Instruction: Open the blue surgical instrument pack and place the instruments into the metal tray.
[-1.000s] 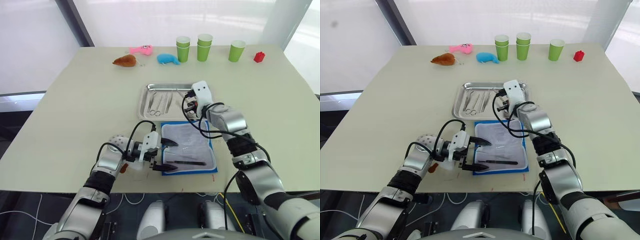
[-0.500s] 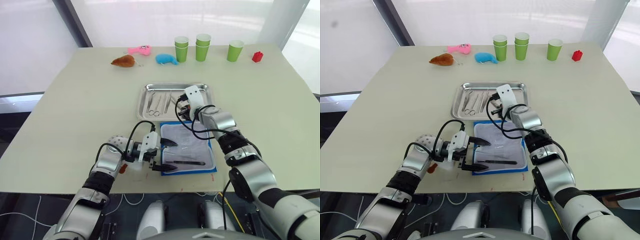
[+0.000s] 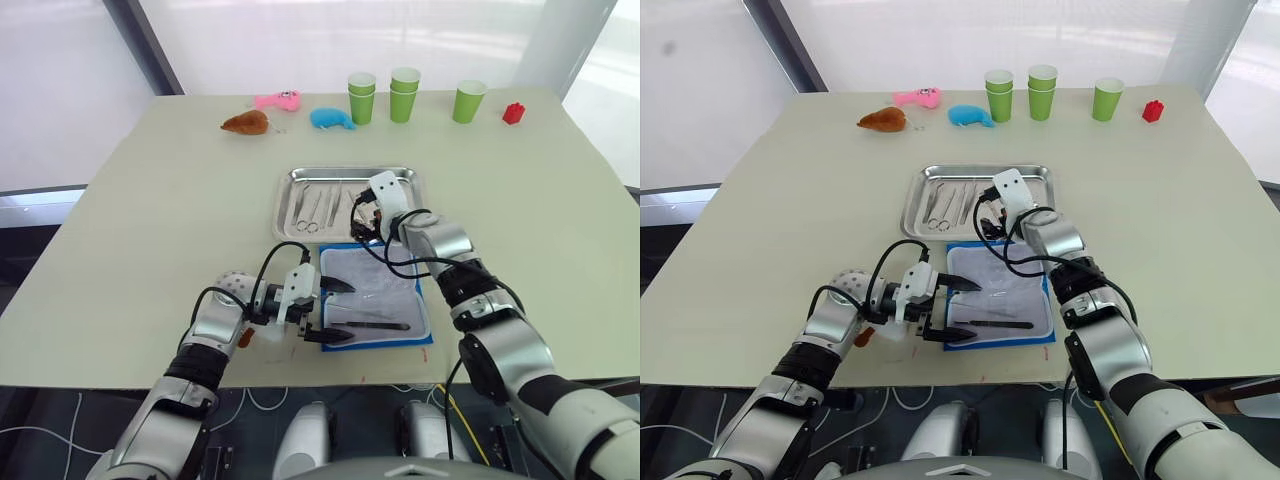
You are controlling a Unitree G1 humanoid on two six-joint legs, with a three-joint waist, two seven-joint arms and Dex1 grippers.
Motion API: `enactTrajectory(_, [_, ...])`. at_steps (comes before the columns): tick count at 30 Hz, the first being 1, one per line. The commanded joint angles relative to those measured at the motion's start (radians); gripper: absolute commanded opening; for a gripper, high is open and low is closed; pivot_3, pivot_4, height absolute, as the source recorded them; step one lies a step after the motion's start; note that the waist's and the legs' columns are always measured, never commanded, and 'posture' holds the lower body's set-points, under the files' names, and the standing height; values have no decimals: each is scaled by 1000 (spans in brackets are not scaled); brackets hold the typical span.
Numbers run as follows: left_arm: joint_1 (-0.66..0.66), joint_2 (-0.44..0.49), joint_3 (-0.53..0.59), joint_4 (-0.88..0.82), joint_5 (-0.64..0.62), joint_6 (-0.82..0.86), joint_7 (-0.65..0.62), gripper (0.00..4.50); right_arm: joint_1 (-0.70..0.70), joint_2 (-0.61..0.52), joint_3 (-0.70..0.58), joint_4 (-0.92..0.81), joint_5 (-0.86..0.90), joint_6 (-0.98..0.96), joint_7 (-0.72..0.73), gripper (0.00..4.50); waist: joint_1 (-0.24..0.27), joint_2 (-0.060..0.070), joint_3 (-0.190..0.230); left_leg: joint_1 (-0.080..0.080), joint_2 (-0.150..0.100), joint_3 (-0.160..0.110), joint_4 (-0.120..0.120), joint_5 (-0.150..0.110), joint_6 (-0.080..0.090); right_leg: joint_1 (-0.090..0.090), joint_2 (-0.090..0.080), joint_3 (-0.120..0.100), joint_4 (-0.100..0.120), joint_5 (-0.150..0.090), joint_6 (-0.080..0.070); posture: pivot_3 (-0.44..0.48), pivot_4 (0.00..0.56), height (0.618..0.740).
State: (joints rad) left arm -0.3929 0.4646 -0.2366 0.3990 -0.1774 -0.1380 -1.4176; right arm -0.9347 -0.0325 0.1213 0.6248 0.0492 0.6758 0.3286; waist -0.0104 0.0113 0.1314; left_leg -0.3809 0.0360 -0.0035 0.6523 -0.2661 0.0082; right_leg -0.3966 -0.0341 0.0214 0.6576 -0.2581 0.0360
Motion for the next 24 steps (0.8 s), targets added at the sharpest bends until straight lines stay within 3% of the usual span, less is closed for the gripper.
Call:
enactTrajectory(1, [61, -15, -72, 72, 59, 64, 18, 4500, -33, -16, -15, -103, 19, -5, 33, 4133, 0, 0, 0, 0, 0, 0, 0, 0, 0, 0, 0, 0, 0, 0, 0, 0, 150, 740])
enactTrajectory(11, [58, -20, -73, 73, 60, 61, 21, 4500, 49, -129, -80, -376, 136, 89, 162, 4133, 1, 0, 0, 0, 0, -1, 0, 0, 0, 0, -1, 0, -1, 0, 0, 0, 150, 740])
enactTrajectory(15, [59, -5, -79, 85, 67, 45, 0, 4500, 140, -224, -66, -517, 214, 27, 349, 4133, -2, 0, 0, -1, 0, -1, 0, 0, 0, 0, -1, -1, -1, -1, 2, 0, 150, 740])
enactTrajectory(24, [23, -3, -79, 140, 75, 18, -20, 4500, 390, -379, -94, -773, 343, -77, 554, 4133, -1, -1, 2, -1, 0, -1, 0, 0, 0, 0, 0, -1, -1, -2, 4, 0, 150, 740])
